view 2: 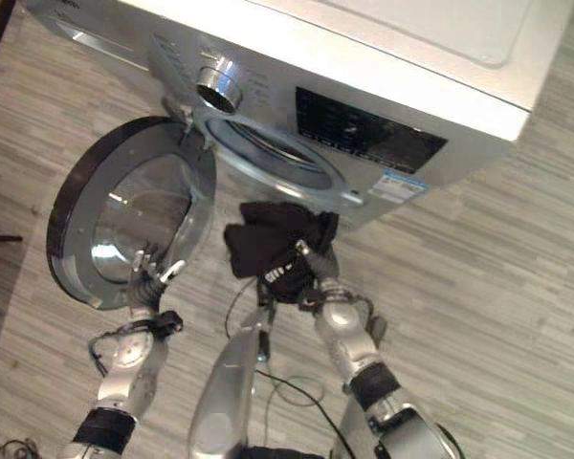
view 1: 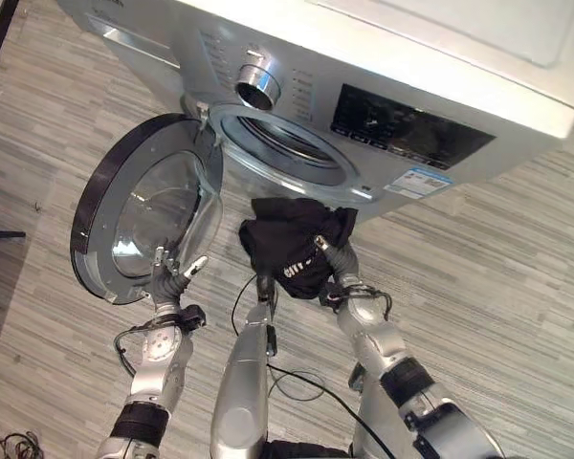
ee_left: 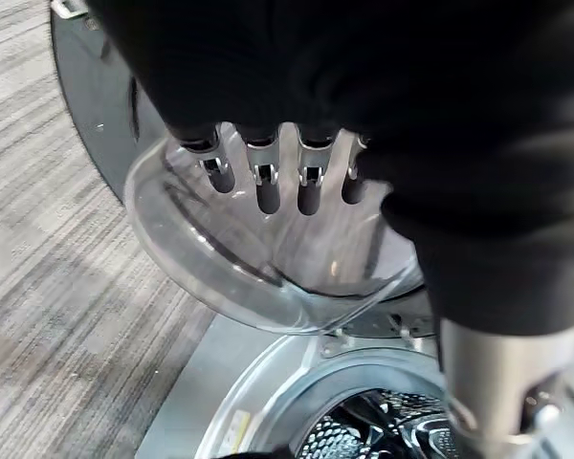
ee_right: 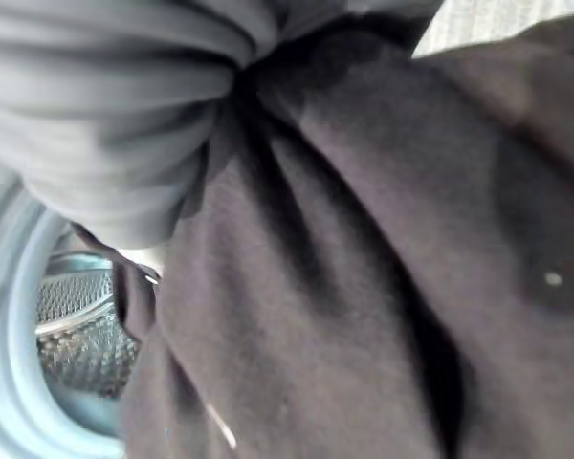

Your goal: Grab the laundry basket,head to the washer,open it,put in the laundry and shut it.

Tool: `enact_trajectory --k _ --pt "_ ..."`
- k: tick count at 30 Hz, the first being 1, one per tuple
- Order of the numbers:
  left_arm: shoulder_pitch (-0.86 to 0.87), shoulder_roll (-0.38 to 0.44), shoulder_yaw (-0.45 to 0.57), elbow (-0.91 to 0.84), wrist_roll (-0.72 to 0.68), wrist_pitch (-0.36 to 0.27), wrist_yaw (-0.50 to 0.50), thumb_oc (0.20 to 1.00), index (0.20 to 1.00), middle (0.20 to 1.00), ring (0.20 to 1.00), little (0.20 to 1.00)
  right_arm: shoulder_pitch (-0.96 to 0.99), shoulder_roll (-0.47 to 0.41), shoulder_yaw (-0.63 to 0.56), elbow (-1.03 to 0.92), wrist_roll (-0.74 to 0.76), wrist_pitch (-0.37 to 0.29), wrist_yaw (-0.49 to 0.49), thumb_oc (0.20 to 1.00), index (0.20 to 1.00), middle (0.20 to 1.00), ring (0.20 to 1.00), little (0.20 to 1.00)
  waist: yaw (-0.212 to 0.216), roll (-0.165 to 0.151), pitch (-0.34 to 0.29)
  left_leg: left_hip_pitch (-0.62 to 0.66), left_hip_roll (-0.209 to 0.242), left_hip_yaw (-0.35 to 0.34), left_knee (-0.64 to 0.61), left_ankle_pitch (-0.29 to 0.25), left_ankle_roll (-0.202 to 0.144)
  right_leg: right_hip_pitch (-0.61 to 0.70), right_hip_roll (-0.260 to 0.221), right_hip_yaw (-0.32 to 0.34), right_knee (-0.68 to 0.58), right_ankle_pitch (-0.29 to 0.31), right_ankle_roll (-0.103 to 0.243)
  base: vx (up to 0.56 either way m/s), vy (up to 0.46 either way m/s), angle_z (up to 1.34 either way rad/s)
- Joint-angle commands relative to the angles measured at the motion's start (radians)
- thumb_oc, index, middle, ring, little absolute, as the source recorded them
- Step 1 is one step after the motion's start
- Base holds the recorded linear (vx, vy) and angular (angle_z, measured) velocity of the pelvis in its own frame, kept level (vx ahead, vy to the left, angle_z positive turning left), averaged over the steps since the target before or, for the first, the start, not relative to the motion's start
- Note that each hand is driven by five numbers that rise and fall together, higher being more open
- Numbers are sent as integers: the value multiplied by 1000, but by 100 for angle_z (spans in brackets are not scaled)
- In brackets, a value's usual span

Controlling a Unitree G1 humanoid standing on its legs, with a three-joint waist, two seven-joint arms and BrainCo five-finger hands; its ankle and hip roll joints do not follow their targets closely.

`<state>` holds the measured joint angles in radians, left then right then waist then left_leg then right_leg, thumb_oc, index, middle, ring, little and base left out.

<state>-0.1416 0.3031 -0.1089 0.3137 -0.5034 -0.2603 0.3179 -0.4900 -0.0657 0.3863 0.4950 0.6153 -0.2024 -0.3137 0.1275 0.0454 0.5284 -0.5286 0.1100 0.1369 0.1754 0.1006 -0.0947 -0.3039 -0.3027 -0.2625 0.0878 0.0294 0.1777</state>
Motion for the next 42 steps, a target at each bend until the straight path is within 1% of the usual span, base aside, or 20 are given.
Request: enact_trajectory --k 1,2,4,5,7,12,14,18,19,21,22,23,28,31,32,33,35,36,37,42 --pt "9 4 -33 -78 -16 -72 37 1000 1000 1000 1000 1000 -93 61 -113 -14 101 -146 -47 200 200 200 200 200 17 69 -8 -44 12 -38 3 -52 -18 14 -90 -28 124 -78 -4 -1 81 9" --pt "7 3 -42 -89 -19 -73 37 1000 1000 1000 1000 1000 -125 66 -144 0 117 -159 -61 200 200 200 200 200 24 78 -8 -57 8 -40 7 -55 -16 8 -94 -32 124 -77 -2 -3 36 16" --pt "3 4 -44 -89 -19 -73 38 1000 1000 1000 1000 1000 -131 65 -149 5 118 -160 -59 200 200 200 200 200 27 78 -8 -61 8 -40 9 -56 -16 5 -93 -32 124 -77 -2 -4 18 21" --pt "1 4 -71 -102 -19 -76 32 1000 1000 1000 1000 1000 -178 58 -203 18 135 -190 -86 200 200 200 200 200 38 96 -8 -93 -5 -49 12 -57 -13 -16 -99 -37 125 -77 -1 -6 27 14" --pt "-12 6 -104 -93 -12 -74 26 1000 1000 1000 1000 1000 -255 35 -255 58 165 -217 -111 200 200 200 200 200 50 115 -8 -120 -21 -54 9 -55 -13 -25 -103 -45 118 -77 1 -9 24 6" --pt "-39 12 -154 -83 -15 -75 13 1000 1000 1000 1000 1000 -393 -23 -324 164 233 -240 -112 200 200 200 200 200 81 146 -8 -176 -42 -76 11 -53 -9 -66 -111 -62 136 -85 4 0 1 23" --pt "-61 23 -207 -79 -23 -72 -9 1000 1000 1000 1000 1000 -524 -101 -388 284 325 -259 -106 200 200 200 200 200 116 176 -8 -222 -67 -97 15 -52 -6 -95 -115 -75 155 -100 9 47 -14 19" --pt "-69 36 -225 -98 -35 -77 -26 1000 1000 1000 1000 1000 -608 -169 -432 370 413 -270 -87 200 200 200 200 200 141 200 -8 -250 -86 -110 15 -49 -4 -107 -124 -90 167 -109 15 44 -9 25" --pt "-75 44 -231 -109 -33 -78 -37 1000 1000 1000 1000 1000 -654 -217 -450 419 455 -268 -79 200 200 200 200 200 158 215 -8 -266 -100 -117 16 -49 -3 -112 -131 -101 173 -114 20 44 -12 24" --pt "-80 48 -237 -112 -40 -79 -46 1000 1000 1000 1000 1000 -702 -280 -460 460 490 -266 -69 200 200 200 200 200 177 227 -9 -283 -114 -125 20 -50 -2 -117 -138 -115 182 -121 24 45 -4 26" --pt "-83 47 -239 -113 -41 -79 -47 1000 1000 1000 1000 1000 -708 -286 -461 466 493 -264 -66 200 200 200 200 200 179 230 -9 -285 -115 -126 21 -50 -2 -118 -139 -117 184 -122 24 41 -11 28" --pt "-84 53 -238 -119 -44 -81 -55 1000 1000 1000 1000 1000 -739 -334 -470 469 514 -269 -66 200 200 200 200 200 191 236 -9 -295 -126 -130 24 -51 -1 -119 -141 -123 191 -128 26 43 -22 28" --pt "-80 79 -244 -138 -49 -79 -79 1000 1000 1000 1000 1000 -837 -517 -436 512 540 -257 -66 200 200 200 200 200 227 239 -32 -331 -146 -145 40 -58 3 -125 -148 -150 213 -148 30 55 -15 25" --pt "-76 84 -242 -137 -60 -80 -85 1000 1000 1000 1000 1000 -898 -572 -404 489 552 -256 -58 200 200 200 200 200 240 236 -49 -346 -150 -154 43 -59 3 -130 -146 -156 214 -151 30 43 6 17" --pt "-72 84 -234 -137 -67 -80 -85 1000 1000 1000 1000 1000 -915 -594 -397 446 563 -272 -53 200 200 200 200 200 243 232 -56 -349 -150 -156 42 -58 3 -132 -145 -157 212 -151 31 81 18 7" --pt "-61 84 -232 -141 -77 -80 -84 1000 1000 1000 1000 1000 -944 -629 -376 304 578 -333 -33 200 200 200 200 200 246 218 -68 -349 -151 -159 40 -57 2 -131 -142 -158 207 -150 33 74 10 3" --pt "-55 80 -240 -133 -78 -76 -84 1000 1000 1000 1000 1000 -936 -637 -365 197 564 -399 -40 200 200 200 200 200 244 206 -76 -347 -149 -162 37 -58 3 -130 -139 -159 203 -147 33 46 1 -4" --pt "-55 79 -240 -131 -78 -77 -84 1000 1000 1000 1000 1000 -929 -634 -365 189 558 -404 -47 244 244 244 244 244 243 206 -77 -347 -149 -162 36 -58 3 -130 -138 -159 202 -147 33 23 -10 -4" --pt "-56 84 -241 -123 -77 -75 -79 1000 1000 1000 1000 1000 -918 -621 -365 187 576 -417 -57 1000 1000 1000 1000 1000 239 200 -78 -342 -146 -164 36 -58 4 -126 -136 -158 198 -144 34 0 0 0" --pt "-52 87 -235 -138 -91 -62 -90 1000 1000 1000 1000 1000 -881 -571 -401 236 694 -398 10 1000 1000 1000 1000 1000 230 189 -67 -324 -137 -156 36 -62 2 -114 -129 -149 180 -141 31 0 0 0"
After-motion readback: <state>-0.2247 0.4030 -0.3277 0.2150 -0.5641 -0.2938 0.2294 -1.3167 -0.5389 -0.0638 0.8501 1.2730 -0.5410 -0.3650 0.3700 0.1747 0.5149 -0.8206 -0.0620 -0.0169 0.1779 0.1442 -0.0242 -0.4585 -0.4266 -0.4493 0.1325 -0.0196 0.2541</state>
